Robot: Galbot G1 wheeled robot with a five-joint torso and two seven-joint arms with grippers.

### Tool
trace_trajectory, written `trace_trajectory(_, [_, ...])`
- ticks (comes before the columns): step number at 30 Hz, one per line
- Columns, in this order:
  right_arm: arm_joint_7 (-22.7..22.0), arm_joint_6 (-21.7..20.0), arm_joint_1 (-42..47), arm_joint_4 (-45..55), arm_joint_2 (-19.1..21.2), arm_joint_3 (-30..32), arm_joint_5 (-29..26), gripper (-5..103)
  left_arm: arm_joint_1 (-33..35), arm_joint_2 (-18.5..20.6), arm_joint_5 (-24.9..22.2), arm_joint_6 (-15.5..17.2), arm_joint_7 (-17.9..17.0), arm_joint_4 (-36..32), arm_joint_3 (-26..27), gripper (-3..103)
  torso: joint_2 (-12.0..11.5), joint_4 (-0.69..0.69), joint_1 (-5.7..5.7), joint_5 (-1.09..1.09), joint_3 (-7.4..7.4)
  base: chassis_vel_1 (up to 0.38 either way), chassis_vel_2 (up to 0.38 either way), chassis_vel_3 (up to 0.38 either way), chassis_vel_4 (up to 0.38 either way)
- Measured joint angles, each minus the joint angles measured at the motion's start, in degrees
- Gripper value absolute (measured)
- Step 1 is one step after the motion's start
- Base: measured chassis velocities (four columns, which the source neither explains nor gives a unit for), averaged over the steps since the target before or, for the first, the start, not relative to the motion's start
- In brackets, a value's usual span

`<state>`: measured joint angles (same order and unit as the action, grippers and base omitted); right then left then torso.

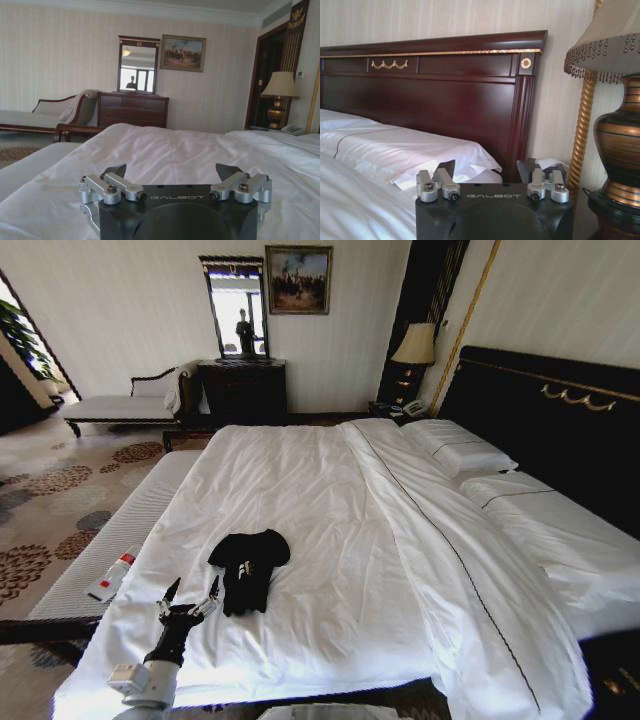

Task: Fold the clothes on the bed.

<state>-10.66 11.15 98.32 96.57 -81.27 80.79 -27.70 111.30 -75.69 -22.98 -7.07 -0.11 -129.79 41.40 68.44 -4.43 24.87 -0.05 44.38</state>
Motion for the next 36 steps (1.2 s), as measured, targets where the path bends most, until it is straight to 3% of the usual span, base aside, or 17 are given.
trace_trajectory(2, [0.47, 0.04, 0.14, 0.48, -0.44, -0.20, -0.03, 78, 0.10, -0.02, 0.00, 0.00, -0.09, -0.05, -0.03, 102, 0.00, 0.00, 0.00, 0.00, 0.00, 0.000, 0.000, 0.000, 0.000])
trace_trajectory(4, [0.57, 0.05, -0.04, 0.48, -0.51, -0.22, -0.03, 78, 0.16, -0.01, 0.00, 0.00, -0.24, -0.07, -0.02, 100, 0.00, 0.00, 0.00, 0.01, 0.00, 0.000, 0.000, 0.000, 0.000])
trace_trajectory(5, [0.64, 0.05, -0.18, 0.46, -0.54, -0.28, -0.03, 88, 0.20, 0.01, 0.00, 0.00, -0.31, -0.11, 0.00, 98, 0.00, 0.02, 0.00, 0.00, 0.00, 0.000, 0.000, 0.000, 0.000])
trace_trajectory(7, [0.77, 0.32, -0.06, 0.67, -0.58, -0.57, -0.16, 97, 0.29, 0.09, -0.02, 0.00, -0.40, -0.14, 0.21, 100, -0.01, 0.02, 0.00, 0.01, 0.01, 0.000, 0.000, 0.000, 0.000])
trace_trajectory(13, [3.05, 4.63, 0.61, 1.86, -1.36, -1.95, 0.59, 100, 0.42, 0.00, -0.02, 0.01, -0.41, -0.12, 0.26, 100, 0.00, 0.02, 0.00, 0.01, 0.00, 0.000, 0.000, 0.000, 0.000])
trace_trajectory(18, [6.50, 7.21, 2.64, 6.23, -5.02, -5.71, 5.67, 100, 0.49, -0.08, 0.54, 0.05, -0.43, -0.10, -0.41, 100, -0.01, 0.02, 0.00, 0.00, 0.01, 0.000, 0.000, 0.000, 0.000])
trace_trajectory(26, [7.42, 8.75, 4.49, 11.09, -9.29, -10.28, 9.69, 100, 0.84, -0.09, 0.65, 0.08, -0.44, -0.26, -0.18, 100, -0.01, 0.02, 0.00, 0.00, 0.01, 0.000, 0.000, 0.000, 0.000])
trace_trajectory(36, [7.52, 9.46, 4.87, 10.90, -9.73, -10.06, 9.49, 100, 0.82, 0.04, 0.58, 0.08, -0.43, -0.25, -0.14, 100, -0.01, 0.02, 0.01, 0.01, 0.01, 0.080, 0.074, -0.080, -0.078])
